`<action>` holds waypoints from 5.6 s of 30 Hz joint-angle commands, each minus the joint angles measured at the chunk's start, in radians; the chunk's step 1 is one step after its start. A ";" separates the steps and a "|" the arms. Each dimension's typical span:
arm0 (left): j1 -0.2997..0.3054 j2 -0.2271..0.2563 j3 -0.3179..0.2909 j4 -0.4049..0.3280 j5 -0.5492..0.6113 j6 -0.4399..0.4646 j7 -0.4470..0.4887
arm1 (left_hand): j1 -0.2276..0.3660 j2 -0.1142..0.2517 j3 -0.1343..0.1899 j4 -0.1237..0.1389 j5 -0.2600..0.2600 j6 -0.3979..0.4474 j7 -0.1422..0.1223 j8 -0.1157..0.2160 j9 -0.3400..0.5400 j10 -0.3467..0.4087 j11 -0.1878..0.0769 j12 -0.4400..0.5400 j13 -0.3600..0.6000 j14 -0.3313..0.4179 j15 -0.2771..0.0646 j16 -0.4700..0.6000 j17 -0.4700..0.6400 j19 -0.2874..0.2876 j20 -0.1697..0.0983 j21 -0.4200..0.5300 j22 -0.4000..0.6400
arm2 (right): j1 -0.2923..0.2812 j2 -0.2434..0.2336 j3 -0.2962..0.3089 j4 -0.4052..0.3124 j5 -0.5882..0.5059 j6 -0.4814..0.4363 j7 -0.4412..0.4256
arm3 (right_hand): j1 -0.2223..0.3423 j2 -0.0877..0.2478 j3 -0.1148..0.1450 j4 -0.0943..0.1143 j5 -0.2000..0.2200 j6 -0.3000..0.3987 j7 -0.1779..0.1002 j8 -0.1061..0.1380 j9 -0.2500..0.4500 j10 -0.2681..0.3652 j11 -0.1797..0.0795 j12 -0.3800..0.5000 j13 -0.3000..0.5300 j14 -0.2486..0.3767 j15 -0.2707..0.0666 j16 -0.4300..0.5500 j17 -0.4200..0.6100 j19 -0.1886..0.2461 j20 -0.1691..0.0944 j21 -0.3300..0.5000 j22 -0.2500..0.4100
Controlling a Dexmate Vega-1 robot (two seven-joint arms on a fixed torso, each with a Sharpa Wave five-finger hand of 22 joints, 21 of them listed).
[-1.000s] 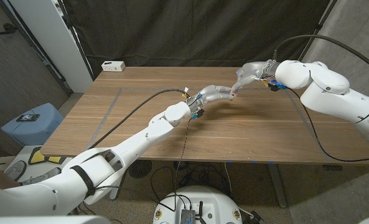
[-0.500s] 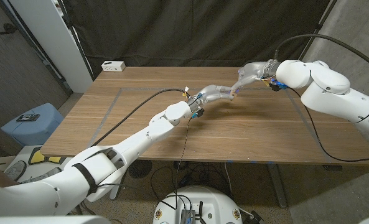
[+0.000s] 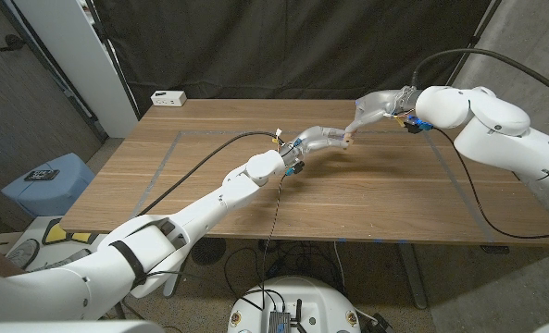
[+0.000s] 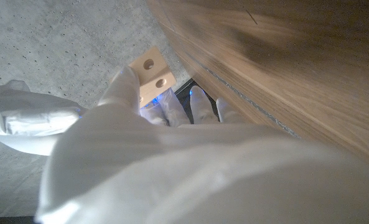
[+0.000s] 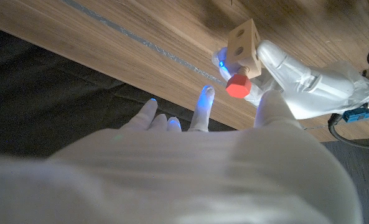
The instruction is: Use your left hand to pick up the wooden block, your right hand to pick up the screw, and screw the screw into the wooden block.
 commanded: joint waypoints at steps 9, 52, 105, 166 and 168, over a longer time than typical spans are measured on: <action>0.010 0.007 0.001 -0.019 0.008 -0.008 0.007 | 0.001 0.006 0.005 0.008 0.007 0.004 0.000 0.004 0.001 0.001 -0.005 0.001 0.002 0.008 -0.059 0.005 0.001 0.006 -0.005 0.003 0.002 | -0.033 -0.049 0.068 0.007 0.121 0.096 -0.012 | 0.080 0.016 0.045 -0.042 0.039 -0.046 -0.020 -0.039 -0.034 -0.045 0.006 0.004 0.006 -0.028 0.011 -0.007 -0.004 -0.018 0.006 0.000 0.003; -0.007 -0.008 0.007 0.015 0.006 -0.025 -0.015 | 0.001 0.004 0.004 0.008 0.007 0.008 0.000 0.006 0.001 0.004 -0.005 0.002 0.001 0.009 -0.059 0.005 0.001 0.007 -0.007 0.002 0.002 | -0.039 -0.039 0.055 0.027 0.115 0.095 -0.038 | 0.223 0.017 0.137 -0.053 0.093 0.108 -0.048 -0.016 -0.102 -0.010 -0.003 0.026 0.005 -0.008 -0.005 0.004 -0.007 0.007 -0.003 0.008 0.002; 0.014 0.011 0.007 -0.035 0.011 -0.008 -0.011 | -0.001 0.006 0.006 0.009 0.007 0.007 0.003 0.005 0.001 0.001 -0.004 0.001 0.001 0.010 -0.059 0.004 0.002 0.008 -0.006 0.002 0.002 | -0.051 -0.057 0.056 -0.008 0.122 0.046 -0.046 | 0.201 0.010 0.145 -0.035 0.102 0.185 -0.048 0.036 -0.099 0.040 0.004 0.036 0.004 0.011 -0.011 0.014 0.002 0.018 -0.010 0.009 0.003; 0.031 0.020 0.006 -0.063 0.009 0.003 -0.007 | 0.005 0.017 0.020 0.007 0.010 0.002 0.006 0.003 0.001 -0.012 -0.003 -0.002 0.000 0.009 -0.053 0.001 0.002 0.011 -0.003 0.003 0.002 | -0.067 -0.040 0.015 -0.078 -0.008 -0.083 -0.072 | -0.070 -0.040 0.048 0.029 0.026 0.457 -0.050 0.255 0.002 0.274 -0.019 0.067 0.002 0.149 -0.041 0.050 0.006 0.081 -0.019 0.013 0.003; 0.030 0.018 0.005 -0.058 0.009 0.000 -0.006 | 0.005 0.016 0.020 0.007 0.010 0.004 0.006 0.003 0.001 -0.011 -0.003 -0.002 -0.001 0.009 -0.052 0.001 0.002 0.011 -0.003 0.003 0.002 | -0.067 -0.041 0.016 -0.079 -0.009 -0.086 -0.069 | -0.079 -0.043 0.044 0.030 0.024 0.445 -0.049 0.253 0.004 0.272 -0.019 0.064 0.002 0.149 -0.041 0.049 0.006 0.081 -0.018 0.012 0.003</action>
